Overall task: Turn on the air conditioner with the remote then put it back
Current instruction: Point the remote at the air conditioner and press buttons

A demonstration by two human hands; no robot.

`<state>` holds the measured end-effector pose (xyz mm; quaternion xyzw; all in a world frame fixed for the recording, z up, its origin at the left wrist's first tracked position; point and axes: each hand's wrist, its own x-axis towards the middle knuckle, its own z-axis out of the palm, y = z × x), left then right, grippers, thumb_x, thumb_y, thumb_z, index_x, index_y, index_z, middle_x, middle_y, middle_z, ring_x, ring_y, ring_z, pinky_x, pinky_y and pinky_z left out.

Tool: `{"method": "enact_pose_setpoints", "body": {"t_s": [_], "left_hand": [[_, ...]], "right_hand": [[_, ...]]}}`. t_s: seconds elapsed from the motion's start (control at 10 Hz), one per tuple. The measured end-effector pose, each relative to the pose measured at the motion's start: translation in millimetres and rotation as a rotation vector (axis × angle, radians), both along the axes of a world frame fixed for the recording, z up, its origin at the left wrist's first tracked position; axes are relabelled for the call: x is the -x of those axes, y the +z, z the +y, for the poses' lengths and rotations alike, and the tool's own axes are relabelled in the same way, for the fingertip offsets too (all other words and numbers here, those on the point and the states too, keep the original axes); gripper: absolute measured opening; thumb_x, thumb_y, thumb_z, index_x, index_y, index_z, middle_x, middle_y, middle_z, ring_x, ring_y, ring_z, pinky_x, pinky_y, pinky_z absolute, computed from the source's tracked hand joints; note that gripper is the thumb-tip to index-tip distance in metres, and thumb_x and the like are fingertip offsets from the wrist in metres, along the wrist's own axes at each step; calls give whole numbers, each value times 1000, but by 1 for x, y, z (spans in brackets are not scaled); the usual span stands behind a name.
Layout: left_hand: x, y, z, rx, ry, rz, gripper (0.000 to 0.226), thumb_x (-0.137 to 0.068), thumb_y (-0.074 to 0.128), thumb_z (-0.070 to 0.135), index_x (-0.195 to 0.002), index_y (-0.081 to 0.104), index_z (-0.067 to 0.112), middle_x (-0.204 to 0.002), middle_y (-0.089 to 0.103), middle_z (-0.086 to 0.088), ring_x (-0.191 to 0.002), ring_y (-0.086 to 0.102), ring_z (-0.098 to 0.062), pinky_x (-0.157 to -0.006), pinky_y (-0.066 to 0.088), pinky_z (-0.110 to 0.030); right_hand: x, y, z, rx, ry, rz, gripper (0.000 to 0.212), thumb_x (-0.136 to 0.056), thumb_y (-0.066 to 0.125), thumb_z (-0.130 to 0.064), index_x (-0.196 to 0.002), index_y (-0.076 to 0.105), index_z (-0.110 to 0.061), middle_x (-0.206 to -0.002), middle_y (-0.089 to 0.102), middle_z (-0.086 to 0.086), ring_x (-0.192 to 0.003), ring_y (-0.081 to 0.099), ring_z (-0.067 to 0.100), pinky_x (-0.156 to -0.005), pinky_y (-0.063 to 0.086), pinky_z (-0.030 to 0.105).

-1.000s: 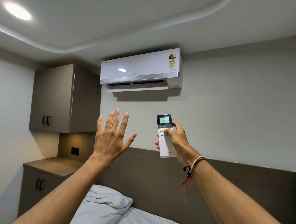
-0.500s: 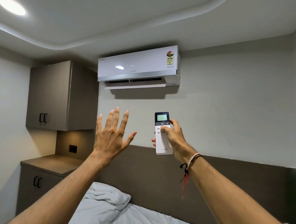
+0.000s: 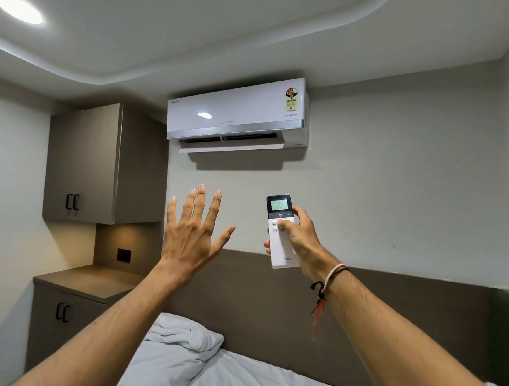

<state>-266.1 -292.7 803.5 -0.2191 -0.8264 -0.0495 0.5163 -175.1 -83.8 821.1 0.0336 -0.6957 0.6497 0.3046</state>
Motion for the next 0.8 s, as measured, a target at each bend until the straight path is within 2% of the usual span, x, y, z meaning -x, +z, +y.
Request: {"method": "enact_pose_setpoints", "body": {"t_s": [0.2,0.6,0.7,0.8], "left_hand": [[1,-2,1,8,-3,-11,88,-92,18,73,-160,29,20,-165,32,-22,-150,36,-40,-119,26,-68],[3,-6,4,17,3,-30,88,-92,16,73,-160,30,20,-164,33,-21,-149,37,-40,-118,29,-68],[3,-7,5,20,3,-31,88,-92,17,73,-160,30,19,-164,33,-21,-149,37,-40,-118,29,-68],[5,-7,5,21,2,-29,87,-92,17,73,-160,30,19,-164,33,-22,-149,37,-39,-118,29,-68]], "right_hand": [[-1,-2,1,5,-14,-21,44,-102,48,-8,-142,37,-22,-119,68,21,-66,74,29,-60,64,41],[2,-8,4,68,-17,-41,42,-102,49,-14,-141,38,-22,-116,70,22,-55,74,23,-46,59,31],[2,-9,3,142,-24,-69,32,-105,46,-24,-133,46,-9,-112,70,25,-55,73,28,-45,59,33],[5,-8,4,157,-61,-100,32,-105,42,-25,-121,53,1,-109,71,27,-59,73,32,-47,59,34]]}}
